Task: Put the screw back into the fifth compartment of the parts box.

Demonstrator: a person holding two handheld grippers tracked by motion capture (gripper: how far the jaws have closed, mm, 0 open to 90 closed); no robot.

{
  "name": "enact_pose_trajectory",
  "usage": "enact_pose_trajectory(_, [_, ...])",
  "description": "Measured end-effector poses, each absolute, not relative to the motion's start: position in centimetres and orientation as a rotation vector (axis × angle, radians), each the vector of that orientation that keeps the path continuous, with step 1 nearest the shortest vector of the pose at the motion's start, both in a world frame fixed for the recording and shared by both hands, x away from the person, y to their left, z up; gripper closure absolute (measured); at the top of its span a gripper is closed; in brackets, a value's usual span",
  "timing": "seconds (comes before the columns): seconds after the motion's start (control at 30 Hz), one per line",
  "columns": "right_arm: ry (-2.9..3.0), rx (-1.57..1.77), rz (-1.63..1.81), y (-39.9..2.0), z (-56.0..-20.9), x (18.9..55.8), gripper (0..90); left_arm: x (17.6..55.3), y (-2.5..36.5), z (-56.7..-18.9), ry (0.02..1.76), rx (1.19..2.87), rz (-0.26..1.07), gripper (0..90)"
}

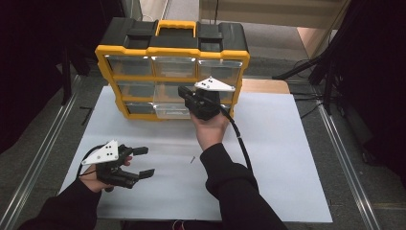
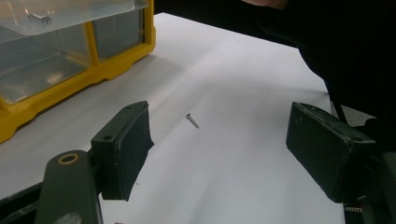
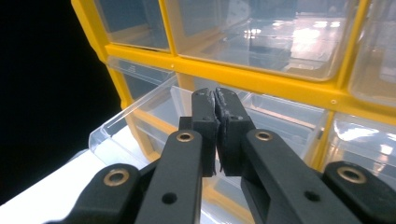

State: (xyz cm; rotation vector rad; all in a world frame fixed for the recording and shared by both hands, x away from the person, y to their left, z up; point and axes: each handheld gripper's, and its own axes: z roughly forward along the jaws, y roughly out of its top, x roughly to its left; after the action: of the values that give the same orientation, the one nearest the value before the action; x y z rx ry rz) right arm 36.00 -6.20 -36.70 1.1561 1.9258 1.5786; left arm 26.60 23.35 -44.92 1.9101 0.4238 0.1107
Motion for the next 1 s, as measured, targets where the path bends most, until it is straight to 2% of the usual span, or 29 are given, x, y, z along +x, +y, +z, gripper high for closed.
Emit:
enact_pose_trajectory(0.13, [1.930, 1.150, 1.607, -6.2, -36.7, 36.0, 64.0, 26.6, 23.4, -44.9, 0.423, 1.911, 0.110, 21.8])
enact_pose_trajectory(0.2, [1.909, 1.157, 1.611, -6.3, -36.6, 35.9, 55.5, 26.6, 23.4, -44.9, 0.423, 1.910, 0.111, 21.8])
enact_pose_trajectory(0.47, [1.962, 1.092, 1.589, -6.2, -36.6, 35.5, 40.2, 26.6, 23.4, -44.9, 0.424, 1.913, 0.113, 21.8])
enact_pose_trajectory(0.6, [1.994, 1.064, 1.588, -6.1, -36.5, 34.9, 29.9, 26.6, 23.4, -44.9, 0.426, 1.913, 0.111, 21.8])
enact_pose_trajectory(1.0, [1.995, 1.021, 1.634, -6.6, -37.1, 32.9, 28.4, 26.6, 23.4, -44.9, 0.428, 1.908, 0.103, 21.8])
